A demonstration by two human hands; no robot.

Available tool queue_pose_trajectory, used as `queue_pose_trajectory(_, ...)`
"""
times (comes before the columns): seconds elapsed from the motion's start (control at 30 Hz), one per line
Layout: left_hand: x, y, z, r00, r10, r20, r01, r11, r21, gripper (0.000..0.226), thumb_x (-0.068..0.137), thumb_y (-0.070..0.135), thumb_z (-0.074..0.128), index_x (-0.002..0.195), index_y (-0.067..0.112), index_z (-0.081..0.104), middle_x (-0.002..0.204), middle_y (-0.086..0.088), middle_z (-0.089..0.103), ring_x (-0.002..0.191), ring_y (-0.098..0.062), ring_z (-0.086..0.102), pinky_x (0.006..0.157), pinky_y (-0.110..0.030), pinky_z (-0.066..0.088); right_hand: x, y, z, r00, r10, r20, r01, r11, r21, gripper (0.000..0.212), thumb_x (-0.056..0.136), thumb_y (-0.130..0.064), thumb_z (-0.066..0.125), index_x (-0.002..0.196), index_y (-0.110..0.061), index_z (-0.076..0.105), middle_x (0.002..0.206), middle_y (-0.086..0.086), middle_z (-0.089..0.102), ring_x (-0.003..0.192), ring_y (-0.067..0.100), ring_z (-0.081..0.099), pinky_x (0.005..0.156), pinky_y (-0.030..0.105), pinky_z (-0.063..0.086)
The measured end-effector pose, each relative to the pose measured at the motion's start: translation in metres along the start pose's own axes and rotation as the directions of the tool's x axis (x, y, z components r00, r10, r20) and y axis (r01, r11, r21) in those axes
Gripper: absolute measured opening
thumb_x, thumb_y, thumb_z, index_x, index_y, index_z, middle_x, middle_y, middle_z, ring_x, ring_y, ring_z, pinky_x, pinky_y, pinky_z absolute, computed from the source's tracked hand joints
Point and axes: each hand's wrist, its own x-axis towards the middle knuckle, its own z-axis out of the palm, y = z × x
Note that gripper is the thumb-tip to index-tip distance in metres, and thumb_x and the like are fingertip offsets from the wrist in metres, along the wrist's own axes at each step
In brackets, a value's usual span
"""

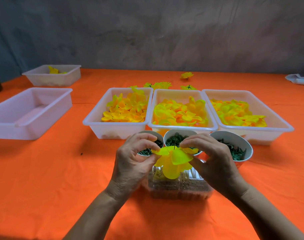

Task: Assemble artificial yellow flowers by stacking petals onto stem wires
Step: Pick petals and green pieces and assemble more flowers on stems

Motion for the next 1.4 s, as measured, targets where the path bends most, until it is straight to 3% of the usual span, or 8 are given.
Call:
queue_pose_trajectory(0.33, -0.002, -0.001, 0.002, 0.996, 0.087, -0.006, -0.086, 0.992, 0.098, 0.021, 0.063, -0.009, 0.075, 0.073, 0.009, 0.069, 0.094, -0.004, 0.067, 0.093, -0.019, 0.063, 0.081, -0.013, 0.044, -0.003, 0.004, -0.004, 0.997, 0.078, 0.017, -0.077, 0.996, -0.049, 0.024, 0.072, -0.007, 0.077, 0.095, -0.008, 0.073, 0.094, 0.003, 0.068, 0.088, 0.02, 0.064, 0.075, 0.033, 0.052)
queue_pose_trajectory(0.43, -0.004, 0.0, 0.001, 0.996, 0.093, 0.007, -0.093, 0.99, 0.106, 0.018, 0.063, -0.005, 0.071, 0.073, 0.009, 0.069, 0.095, -0.003, 0.067, 0.094, -0.022, 0.063, 0.081, -0.011, 0.043, -0.006, 0.001, -0.004, 0.982, 0.185, -0.038, -0.188, 0.976, -0.111, 0.034, 0.068, -0.002, 0.082, 0.099, -0.011, 0.072, 0.083, -0.001, 0.061, 0.073, 0.016, 0.059, 0.066, 0.027, 0.048)
queue_pose_trajectory(0.6, -0.004, 0.0, 0.0, 0.991, 0.127, 0.045, -0.132, 0.984, 0.119, 0.022, 0.062, -0.01, 0.077, 0.073, 0.007, 0.068, 0.096, -0.005, 0.067, 0.094, -0.025, 0.063, 0.072, -0.002, 0.042, -0.01, -0.007, -0.006, 0.913, 0.4, -0.079, -0.39, 0.914, 0.115, 0.027, 0.073, -0.008, 0.078, 0.095, -0.021, 0.071, 0.066, -0.007, 0.055, 0.058, 0.009, 0.05, 0.059, 0.017, 0.04)
queue_pose_trajectory(0.77, -0.005, -0.001, 0.0, 0.988, 0.144, 0.058, -0.15, 0.982, 0.118, 0.021, 0.062, -0.008, 0.076, 0.072, 0.008, 0.067, 0.096, -0.005, 0.066, 0.093, -0.019, 0.061, 0.072, -0.001, 0.041, -0.011, -0.012, -0.009, 0.86, 0.51, -0.025, -0.502, 0.854, 0.136, 0.024, 0.078, -0.014, 0.075, 0.098, -0.023, 0.068, 0.057, -0.008, 0.053, 0.052, 0.004, 0.048, 0.056, 0.013, 0.038)
queue_pose_trajectory(0.93, -0.005, -0.002, 0.0, 0.982, 0.175, 0.076, -0.185, 0.969, 0.165, 0.017, 0.063, -0.004, 0.073, 0.072, 0.009, 0.067, 0.096, -0.004, 0.067, 0.092, -0.021, 0.062, 0.074, -0.001, 0.04, -0.01, -0.016, -0.009, 0.746, 0.66, 0.089, -0.626, 0.65, 0.431, 0.018, 0.095, -0.014, 0.052, 0.108, -0.02, 0.064, 0.064, -0.005, 0.068, 0.047, 0.006, 0.055, 0.049, 0.012, 0.041)
queue_pose_trajectory(1.1, -0.006, -0.003, 0.0, 0.972, 0.212, 0.105, -0.231, 0.948, 0.218, 0.017, 0.062, -0.004, 0.074, 0.072, 0.008, 0.066, 0.097, -0.004, 0.066, 0.091, -0.02, 0.061, 0.077, -0.002, 0.038, -0.009, -0.027, -0.008, 0.739, 0.653, 0.167, -0.636, 0.594, 0.493, 0.029, 0.08, -0.031, 0.069, 0.107, -0.023, 0.064, 0.049, -0.001, 0.059, 0.043, 0.001, 0.052, 0.045, 0.008, 0.038)
queue_pose_trajectory(1.3, -0.005, -0.005, 0.002, 0.955, 0.26, 0.141, -0.288, 0.926, 0.245, 0.024, 0.059, -0.007, 0.072, 0.079, 0.005, 0.067, 0.097, -0.001, 0.066, 0.096, -0.018, 0.06, 0.086, -0.019, 0.042, -0.005, -0.029, -0.006, 0.752, 0.625, 0.207, -0.626, 0.581, 0.519, 0.028, 0.075, -0.011, 0.076, 0.096, -0.027, 0.069, 0.059, 0.011, 0.05, 0.059, 0.016, 0.048, 0.058, 0.029, 0.038)
queue_pose_trajectory(1.4, -0.002, -0.005, 0.004, 0.944, 0.257, 0.206, -0.307, 0.913, 0.267, 0.034, 0.059, -0.005, 0.071, 0.092, 0.004, 0.07, 0.101, -0.004, 0.067, 0.097, -0.024, 0.062, 0.086, -0.029, 0.047, -0.002, -0.03, -0.007, 0.741, 0.629, 0.235, -0.641, 0.56, 0.525, 0.026, 0.076, -0.005, 0.073, 0.093, -0.025, 0.07, 0.059, 0.01, 0.047, 0.057, 0.017, 0.043, 0.05, 0.021, 0.034)
